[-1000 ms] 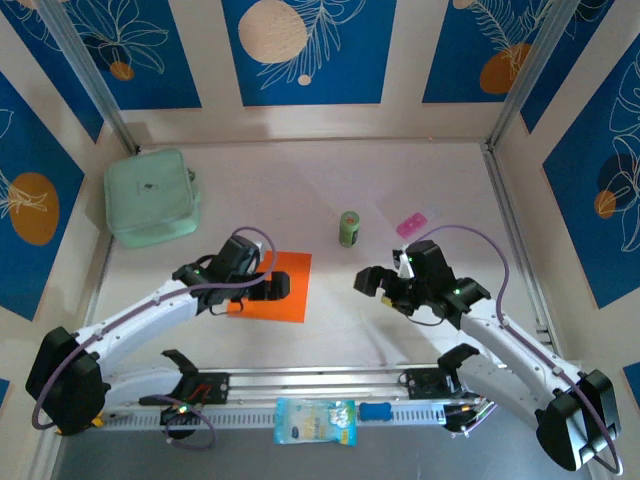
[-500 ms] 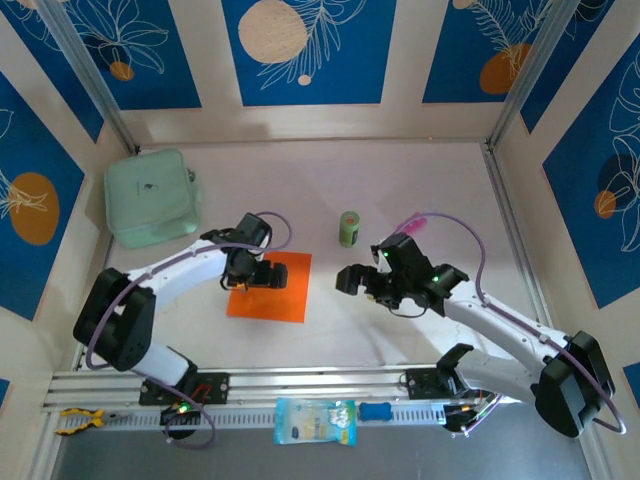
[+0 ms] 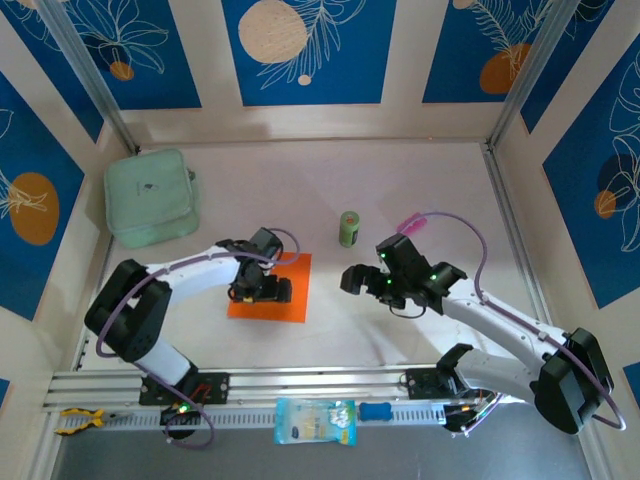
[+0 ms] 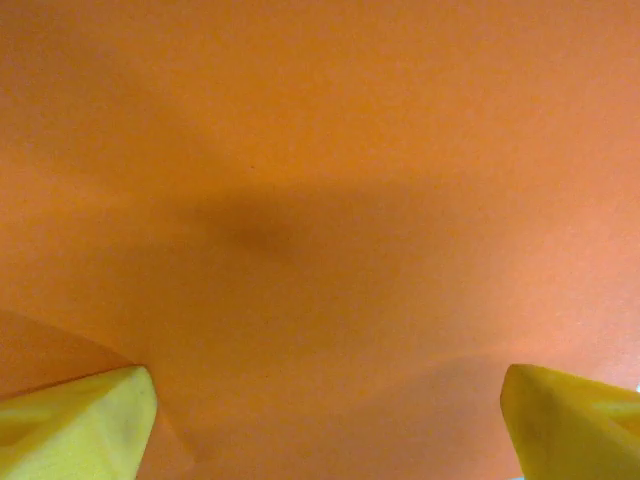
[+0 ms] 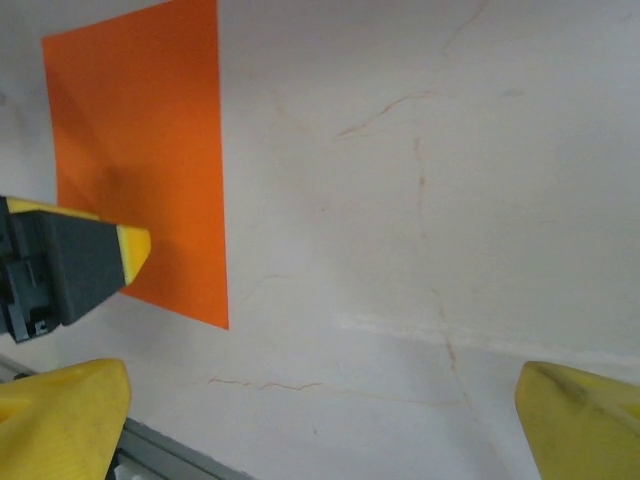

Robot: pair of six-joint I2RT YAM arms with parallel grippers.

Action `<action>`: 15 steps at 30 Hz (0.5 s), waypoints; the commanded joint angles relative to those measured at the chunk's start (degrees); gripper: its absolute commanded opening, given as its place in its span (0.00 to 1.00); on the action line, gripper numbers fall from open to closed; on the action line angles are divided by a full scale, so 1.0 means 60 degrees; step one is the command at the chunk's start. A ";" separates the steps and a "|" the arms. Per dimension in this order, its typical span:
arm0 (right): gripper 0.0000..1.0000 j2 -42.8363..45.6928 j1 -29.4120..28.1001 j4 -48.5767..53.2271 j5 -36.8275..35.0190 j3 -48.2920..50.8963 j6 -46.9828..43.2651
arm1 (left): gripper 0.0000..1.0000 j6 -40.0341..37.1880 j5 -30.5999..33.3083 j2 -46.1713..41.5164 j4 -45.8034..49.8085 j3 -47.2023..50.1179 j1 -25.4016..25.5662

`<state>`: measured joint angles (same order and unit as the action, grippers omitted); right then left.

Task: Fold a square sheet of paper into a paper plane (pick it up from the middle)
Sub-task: Move the square sheet of paper to the center of the table.

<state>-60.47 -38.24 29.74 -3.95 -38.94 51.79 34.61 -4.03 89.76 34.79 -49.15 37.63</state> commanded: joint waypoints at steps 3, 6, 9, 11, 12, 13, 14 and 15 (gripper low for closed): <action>0.99 0.0412 0.0325 0.1299 -0.0968 -0.0569 0.0589 | 0.89 0.1358 0.0150 0.0291 -0.0238 -0.0056 0.0892; 0.99 0.0834 0.0828 0.1021 -0.0281 -0.0198 0.0507 | 0.89 0.1849 0.0268 0.0513 -0.0331 -0.0311 0.1390; 1.00 0.1423 0.1343 0.0105 0.0668 0.0604 0.0617 | 0.89 0.2354 0.0526 0.0739 -0.0113 -0.0769 0.1786; 0.99 0.1652 0.1569 0.0075 0.0779 0.0880 0.0736 | 0.89 0.2575 0.0739 0.0732 0.0046 -0.1049 0.2005; 0.99 0.1703 0.1596 0.0075 0.0850 0.0941 0.0660 | 0.89 0.2568 0.0872 0.0645 0.0034 -0.1126 0.2091; 0.98 0.1738 0.1587 0.0106 0.0862 0.0953 0.0612 | 0.90 0.2492 0.1062 0.0525 0.0033 -0.1168 0.2162; 0.98 0.1745 0.1578 0.0192 0.0847 0.0922 0.0583 | 0.91 0.2356 0.1215 0.0401 0.0054 -0.1209 0.2174; 0.98 0.1734 0.1581 0.0252 0.0882 0.0896 0.0557 | 0.91 0.2144 0.1362 0.0328 0.0129 -0.1285 0.2166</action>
<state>-50.78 -28.95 31.27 -1.45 -33.71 54.76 47.24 0.27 93.38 33.56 -54.98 50.13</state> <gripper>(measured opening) 0.984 0.905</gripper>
